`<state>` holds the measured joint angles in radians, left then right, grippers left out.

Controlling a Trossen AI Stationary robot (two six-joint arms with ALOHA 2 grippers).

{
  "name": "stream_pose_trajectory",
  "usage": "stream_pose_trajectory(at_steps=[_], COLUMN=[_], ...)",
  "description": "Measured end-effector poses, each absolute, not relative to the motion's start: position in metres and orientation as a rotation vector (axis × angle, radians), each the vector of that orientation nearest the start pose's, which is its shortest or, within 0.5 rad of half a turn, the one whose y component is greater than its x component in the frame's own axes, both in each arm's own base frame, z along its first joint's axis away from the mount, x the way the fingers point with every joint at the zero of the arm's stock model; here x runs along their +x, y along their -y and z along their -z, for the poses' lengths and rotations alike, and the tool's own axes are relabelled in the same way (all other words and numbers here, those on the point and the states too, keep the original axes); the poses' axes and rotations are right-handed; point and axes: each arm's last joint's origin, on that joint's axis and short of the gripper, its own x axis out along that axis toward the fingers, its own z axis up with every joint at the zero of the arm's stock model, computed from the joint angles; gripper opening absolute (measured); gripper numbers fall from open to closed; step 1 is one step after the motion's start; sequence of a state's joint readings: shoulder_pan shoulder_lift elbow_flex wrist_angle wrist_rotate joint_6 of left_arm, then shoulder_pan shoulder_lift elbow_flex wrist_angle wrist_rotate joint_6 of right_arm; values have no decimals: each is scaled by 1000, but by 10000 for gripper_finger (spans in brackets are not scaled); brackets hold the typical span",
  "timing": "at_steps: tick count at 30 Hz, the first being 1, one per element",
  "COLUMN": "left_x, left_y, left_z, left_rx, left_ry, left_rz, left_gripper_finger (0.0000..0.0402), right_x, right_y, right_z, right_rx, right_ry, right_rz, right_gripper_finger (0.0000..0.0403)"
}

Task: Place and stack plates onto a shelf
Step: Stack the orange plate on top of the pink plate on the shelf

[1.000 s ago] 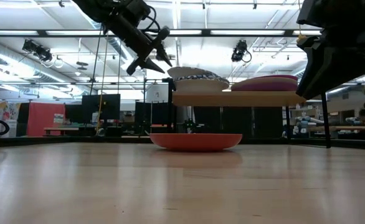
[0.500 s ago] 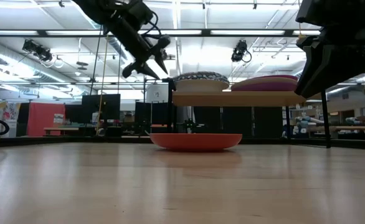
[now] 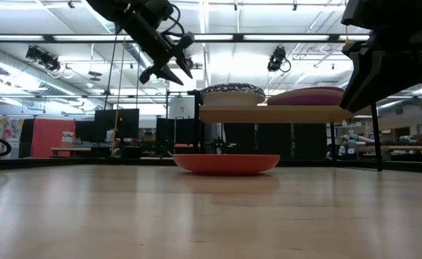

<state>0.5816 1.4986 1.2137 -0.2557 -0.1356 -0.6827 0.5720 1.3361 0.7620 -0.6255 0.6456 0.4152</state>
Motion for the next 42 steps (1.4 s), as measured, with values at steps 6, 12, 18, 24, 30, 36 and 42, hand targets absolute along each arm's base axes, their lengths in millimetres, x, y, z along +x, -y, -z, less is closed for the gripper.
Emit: stream_pose_trajectory(at_steps=[6, 12, 18, 24, 30, 36, 42], left_x=[265, 256, 257, 262, 262, 255, 247], left_y=[-171, -144, -113, -86, -70, -67, -65], left_z=[-321, -319, -303, -269, -220, -185, -168], left_rx=[-787, -842, -836, -844, -945, -1049, -1075], left_ry=[-319, -508, -716, -804, -728, -595, -567], left_rz=[-774, -704, -666, -642, -661, -654, -707], left_gripper_finger=[155, 155, 155, 155, 155, 155, 155], right_x=[203, 203, 204, 204, 204, 204, 205], right_y=[-110, -110, -110, -111, -111, -111, -111], right_z=[-193, -193, -193, -193, -194, -194, -194], right_rx=[-301, -297, -292, -291, -289, -288, -286], right_ry=[-930, -929, -925, -923, -919, -917, -915], right_rz=[260, 259, 258, 257, 256, 256, 256], right_gripper_finger=[109, 109, 109, 109, 109, 109, 109])
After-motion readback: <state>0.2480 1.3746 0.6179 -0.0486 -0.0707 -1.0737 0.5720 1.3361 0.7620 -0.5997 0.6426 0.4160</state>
